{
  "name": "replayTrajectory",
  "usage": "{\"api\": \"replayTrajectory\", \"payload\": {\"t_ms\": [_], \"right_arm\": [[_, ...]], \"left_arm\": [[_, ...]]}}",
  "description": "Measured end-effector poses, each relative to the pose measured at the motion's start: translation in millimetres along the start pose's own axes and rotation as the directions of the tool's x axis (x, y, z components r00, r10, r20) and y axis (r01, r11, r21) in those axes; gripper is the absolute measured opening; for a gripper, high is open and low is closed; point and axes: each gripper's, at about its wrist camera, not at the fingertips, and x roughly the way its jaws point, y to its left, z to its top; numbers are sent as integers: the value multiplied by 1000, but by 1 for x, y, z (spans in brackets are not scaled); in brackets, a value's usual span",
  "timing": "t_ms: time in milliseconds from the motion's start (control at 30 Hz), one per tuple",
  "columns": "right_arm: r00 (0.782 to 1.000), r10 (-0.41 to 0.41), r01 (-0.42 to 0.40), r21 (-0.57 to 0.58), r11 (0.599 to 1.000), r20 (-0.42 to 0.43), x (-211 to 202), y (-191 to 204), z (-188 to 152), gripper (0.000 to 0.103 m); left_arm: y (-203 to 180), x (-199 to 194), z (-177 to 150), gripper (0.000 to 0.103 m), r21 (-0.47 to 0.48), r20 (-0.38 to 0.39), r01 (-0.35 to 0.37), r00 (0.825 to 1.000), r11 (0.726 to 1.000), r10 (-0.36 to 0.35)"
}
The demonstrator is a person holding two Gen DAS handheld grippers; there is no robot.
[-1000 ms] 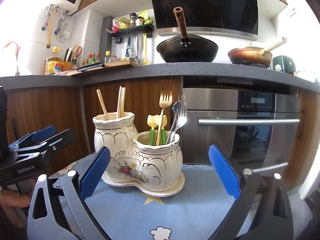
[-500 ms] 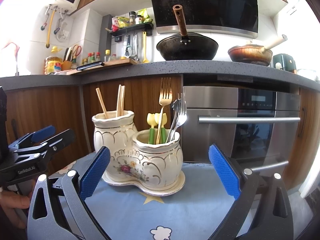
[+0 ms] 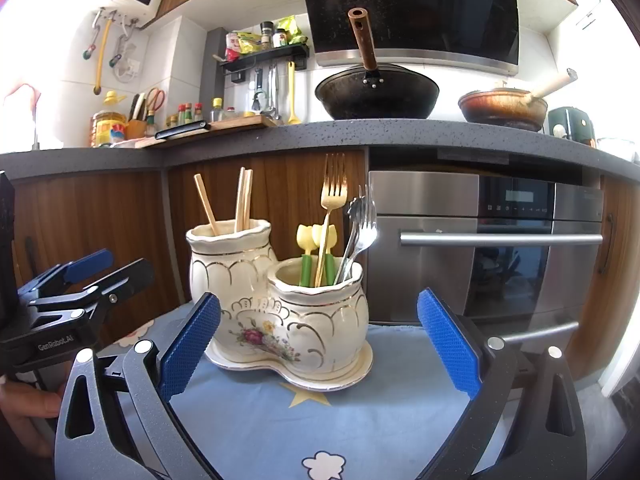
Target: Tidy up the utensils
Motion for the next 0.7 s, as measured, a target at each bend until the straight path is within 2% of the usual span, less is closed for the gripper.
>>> {"api": "replayTrajectory", "payload": {"t_ms": [700], "right_arm": [[1000, 0, 0, 0, 1000, 2, 0, 0, 0, 98]], "left_arm": [[-1, 1, 0, 98, 8, 3, 9, 1000, 1000, -9]]}}
